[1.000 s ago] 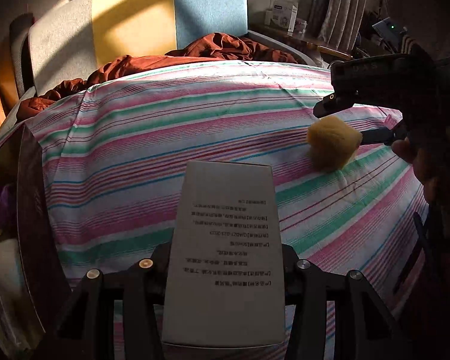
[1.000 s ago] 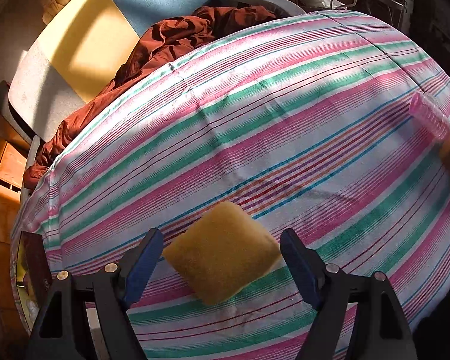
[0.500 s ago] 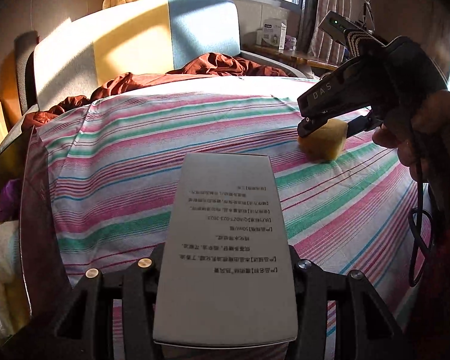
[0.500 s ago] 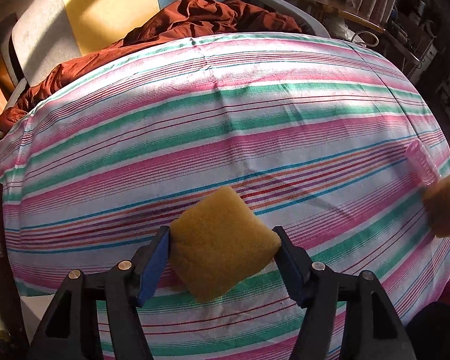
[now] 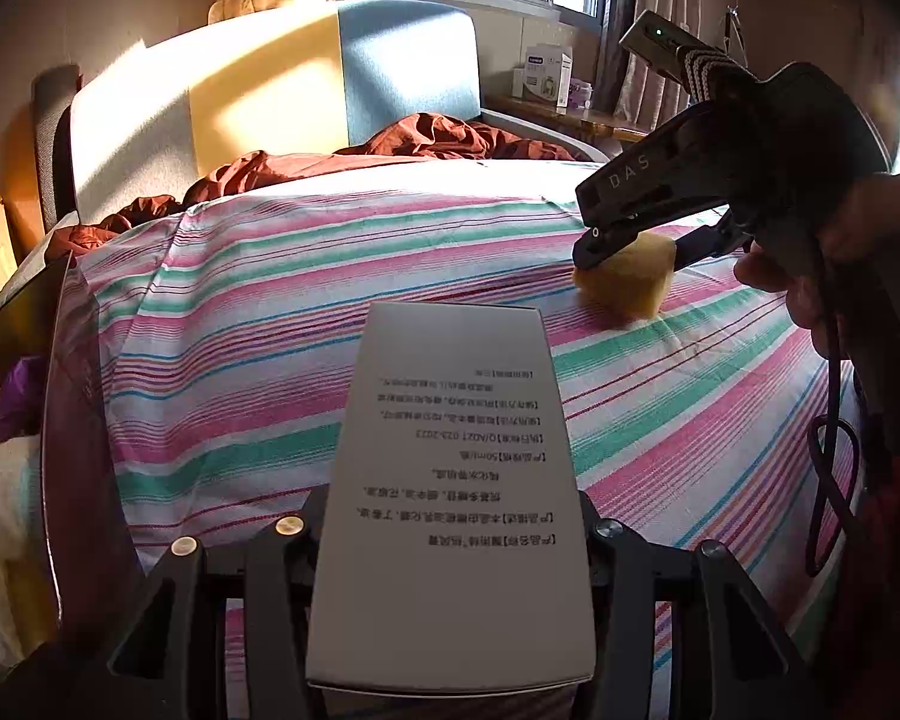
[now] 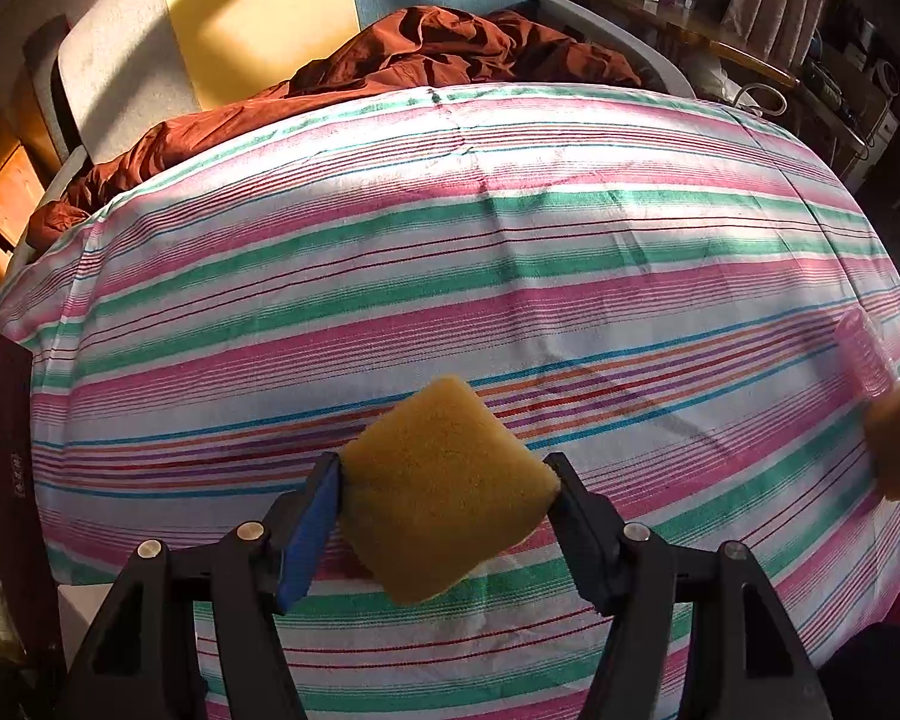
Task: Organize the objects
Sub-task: 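Release the white box into the tray with the left gripper while the right holds the sponge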
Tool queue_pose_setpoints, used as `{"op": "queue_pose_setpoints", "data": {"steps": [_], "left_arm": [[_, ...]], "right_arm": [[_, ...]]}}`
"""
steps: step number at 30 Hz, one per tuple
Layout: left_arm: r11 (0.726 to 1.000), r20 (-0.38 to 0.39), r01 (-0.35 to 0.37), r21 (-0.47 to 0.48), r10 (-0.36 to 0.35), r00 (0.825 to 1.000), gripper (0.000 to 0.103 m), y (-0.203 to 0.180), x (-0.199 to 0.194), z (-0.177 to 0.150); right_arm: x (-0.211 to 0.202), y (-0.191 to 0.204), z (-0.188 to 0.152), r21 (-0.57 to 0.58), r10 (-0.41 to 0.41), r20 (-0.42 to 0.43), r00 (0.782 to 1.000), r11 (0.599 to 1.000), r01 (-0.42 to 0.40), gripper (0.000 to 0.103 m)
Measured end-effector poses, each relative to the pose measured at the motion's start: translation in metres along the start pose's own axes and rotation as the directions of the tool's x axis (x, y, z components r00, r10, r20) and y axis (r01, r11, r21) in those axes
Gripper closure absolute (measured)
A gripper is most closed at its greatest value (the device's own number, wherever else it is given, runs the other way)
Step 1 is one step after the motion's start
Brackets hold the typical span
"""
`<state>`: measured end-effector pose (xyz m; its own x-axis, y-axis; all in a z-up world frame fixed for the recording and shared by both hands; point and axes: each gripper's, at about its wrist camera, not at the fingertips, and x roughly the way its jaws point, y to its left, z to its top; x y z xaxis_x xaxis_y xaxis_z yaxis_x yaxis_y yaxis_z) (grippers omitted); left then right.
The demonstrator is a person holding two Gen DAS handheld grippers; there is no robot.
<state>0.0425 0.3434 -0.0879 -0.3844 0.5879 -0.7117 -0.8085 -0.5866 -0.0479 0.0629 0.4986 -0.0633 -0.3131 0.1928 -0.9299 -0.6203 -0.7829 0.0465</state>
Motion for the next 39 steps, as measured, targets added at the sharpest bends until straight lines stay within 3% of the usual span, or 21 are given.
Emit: {"op": "queue_pose_setpoints", "data": {"steps": [7, 17, 26, 33, 39], "left_arm": [[1.0, 0.003, -0.019, 0.011, 0.019, 1.0, 0.052, -0.001, 0.0, -0.001], [0.999, -0.016, -0.043, 0.008, 0.044, 0.999, 0.053, -0.002, -0.005, -0.003], [0.999, 0.064, -0.034, 0.018, 0.033, 0.997, 0.053, -0.004, -0.059, 0.011], [0.998, 0.075, -0.042, -0.045, 0.045, 0.996, 0.053, 0.021, -0.093, 0.011], [0.981, 0.097, -0.09, -0.172, 0.108, 0.989, 0.053, 0.075, -0.131, 0.002]], "right_arm": [[-0.001, 0.008, -0.002, -0.016, 0.049, -0.004, 0.999, 0.999, -0.05, 0.035], [0.009, 0.016, -0.003, -0.056, 0.017, -0.014, 1.0, 0.998, -0.018, 0.036], [0.009, 0.022, -0.005, -0.093, -0.012, 0.001, 1.0, 0.996, 0.012, 0.036], [0.009, 0.03, -0.007, -0.121, -0.033, 0.014, 0.999, 0.992, 0.034, 0.036], [0.006, 0.033, -0.009, -0.14, -0.032, 0.026, 0.999, 0.99, 0.036, 0.036]]}}
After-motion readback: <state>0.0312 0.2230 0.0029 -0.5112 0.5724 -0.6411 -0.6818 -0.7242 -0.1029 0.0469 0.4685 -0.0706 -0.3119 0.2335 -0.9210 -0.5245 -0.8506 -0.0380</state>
